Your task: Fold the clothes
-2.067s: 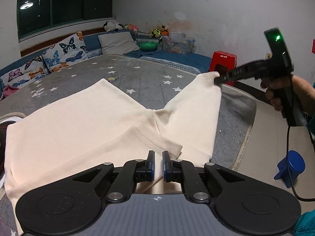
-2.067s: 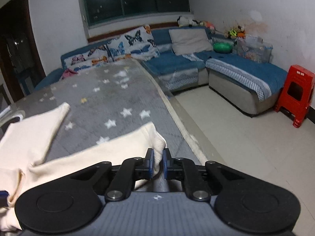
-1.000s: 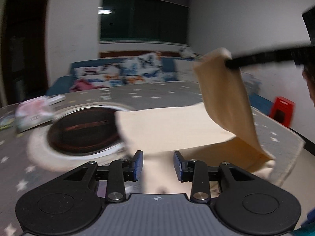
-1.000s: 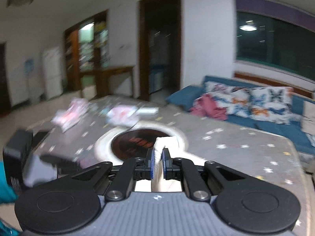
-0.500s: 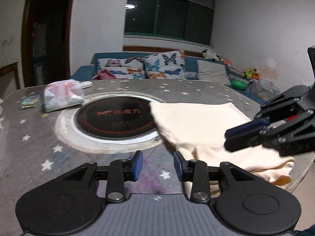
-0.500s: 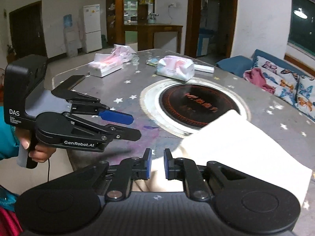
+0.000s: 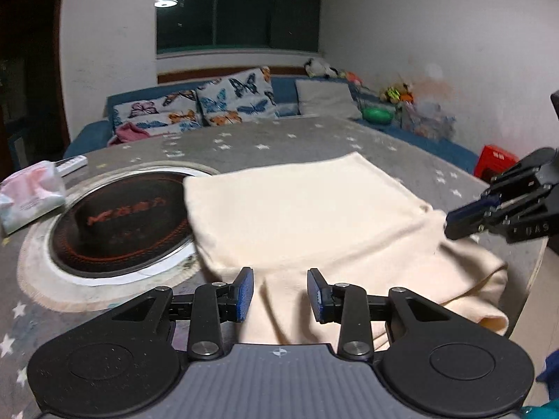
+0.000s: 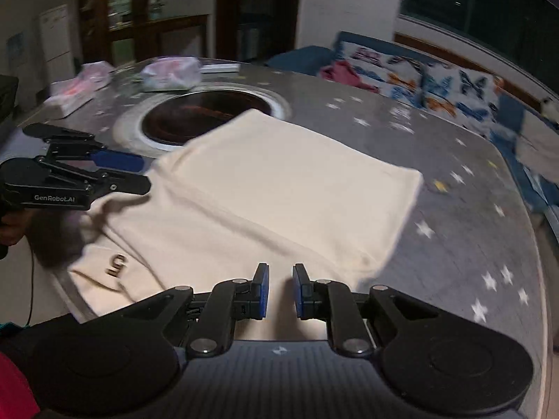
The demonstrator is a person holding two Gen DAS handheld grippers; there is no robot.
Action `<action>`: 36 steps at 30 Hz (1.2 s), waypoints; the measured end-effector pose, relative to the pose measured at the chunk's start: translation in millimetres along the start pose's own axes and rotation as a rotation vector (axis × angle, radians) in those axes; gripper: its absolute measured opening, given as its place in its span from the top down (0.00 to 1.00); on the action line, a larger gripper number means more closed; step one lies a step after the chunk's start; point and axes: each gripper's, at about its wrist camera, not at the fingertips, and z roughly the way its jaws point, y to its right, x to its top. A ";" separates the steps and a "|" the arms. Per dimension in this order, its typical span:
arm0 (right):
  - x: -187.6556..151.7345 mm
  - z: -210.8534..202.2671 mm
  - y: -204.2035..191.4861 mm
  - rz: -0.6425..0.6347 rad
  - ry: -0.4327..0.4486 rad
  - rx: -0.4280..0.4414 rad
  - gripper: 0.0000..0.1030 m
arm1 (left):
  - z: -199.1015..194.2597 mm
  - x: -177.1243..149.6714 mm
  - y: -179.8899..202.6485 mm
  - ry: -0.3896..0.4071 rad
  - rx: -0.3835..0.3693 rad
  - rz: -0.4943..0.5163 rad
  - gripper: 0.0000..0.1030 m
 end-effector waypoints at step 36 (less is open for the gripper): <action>21.5 49.6 -10.3 -0.021 0.072 0.080 0.86 | 41.9 17.6 23.5 -0.034 0.007 0.056 0.89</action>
